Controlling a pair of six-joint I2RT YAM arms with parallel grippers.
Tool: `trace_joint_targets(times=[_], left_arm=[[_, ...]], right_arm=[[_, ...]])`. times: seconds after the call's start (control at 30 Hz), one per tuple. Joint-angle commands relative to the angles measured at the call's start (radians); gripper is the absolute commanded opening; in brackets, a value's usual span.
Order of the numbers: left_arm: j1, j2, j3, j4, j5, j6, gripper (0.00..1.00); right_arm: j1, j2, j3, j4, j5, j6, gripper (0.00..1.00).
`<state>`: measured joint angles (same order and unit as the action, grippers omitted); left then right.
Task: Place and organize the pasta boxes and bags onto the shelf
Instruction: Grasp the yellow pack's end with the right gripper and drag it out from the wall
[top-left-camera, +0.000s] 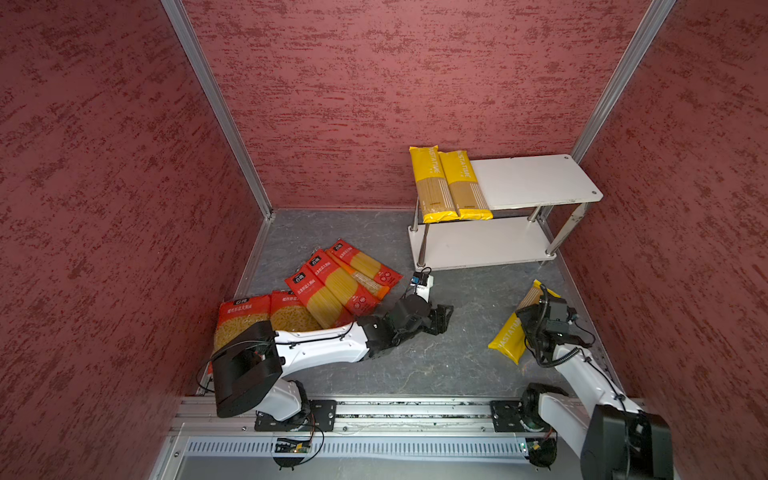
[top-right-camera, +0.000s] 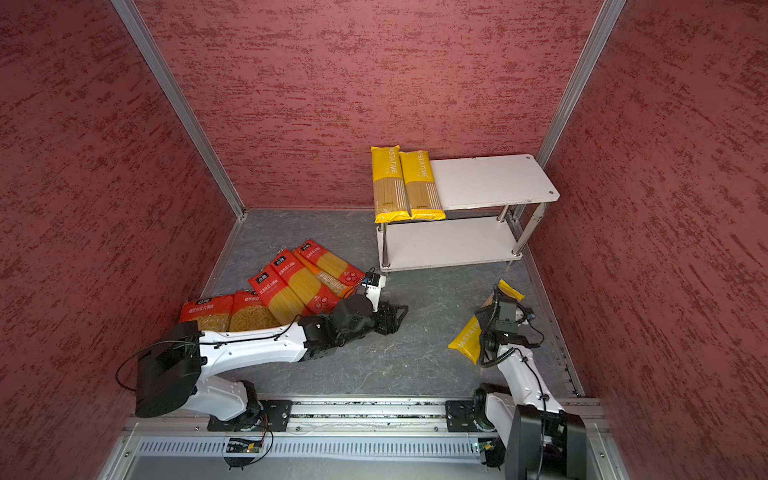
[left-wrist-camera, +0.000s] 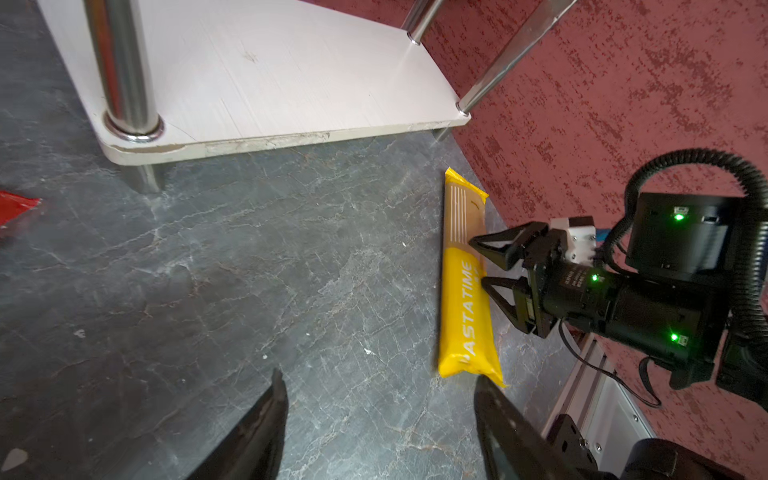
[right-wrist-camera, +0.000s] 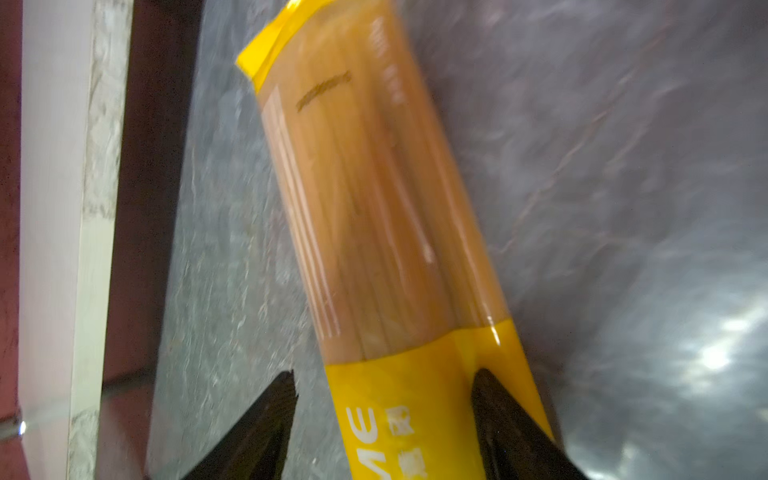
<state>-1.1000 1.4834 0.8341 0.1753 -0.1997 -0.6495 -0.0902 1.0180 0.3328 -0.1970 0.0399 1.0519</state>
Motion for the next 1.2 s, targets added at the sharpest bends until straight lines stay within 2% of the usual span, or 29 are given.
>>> trace_joint_targets(times=[0.0,0.07,0.13,0.3,0.4,0.57,0.8,1.0,1.17], left_arm=[[0.002,0.042,0.022,-0.008,0.038,0.021,0.7],[0.012,0.071,0.045,-0.037,0.08,0.044,0.7],[0.03,0.119,0.08,-0.057,0.156,0.063,0.7],[0.052,0.232,0.151,-0.041,0.255,0.106,0.69],[0.068,0.303,0.207,-0.012,0.299,0.136,0.69],[0.103,0.415,0.322,-0.018,0.388,0.157,0.68],[0.101,0.417,0.296,0.04,0.416,0.135,0.68],[0.1,0.36,0.21,0.069,0.385,0.122,0.68],[0.108,0.319,0.162,0.084,0.362,0.114,0.68]], right_arm=[[0.123,0.106,-0.023,0.0,-0.011,0.129,0.69],[0.189,0.171,0.013,0.023,-0.01,0.116,0.69],[0.208,0.206,0.046,0.006,-0.032,0.06,0.7],[0.176,0.08,0.049,-0.084,-0.092,-0.07,0.75],[0.101,-0.018,0.036,-0.163,-0.143,-0.112,0.78],[-0.107,-0.132,-0.023,-0.167,-0.288,-0.151,0.79],[-0.158,-0.037,-0.052,0.02,-0.342,-0.085,0.77],[-0.157,0.037,-0.087,0.177,-0.286,-0.005,0.74],[-0.158,0.126,-0.088,0.268,-0.257,0.035,0.64]])
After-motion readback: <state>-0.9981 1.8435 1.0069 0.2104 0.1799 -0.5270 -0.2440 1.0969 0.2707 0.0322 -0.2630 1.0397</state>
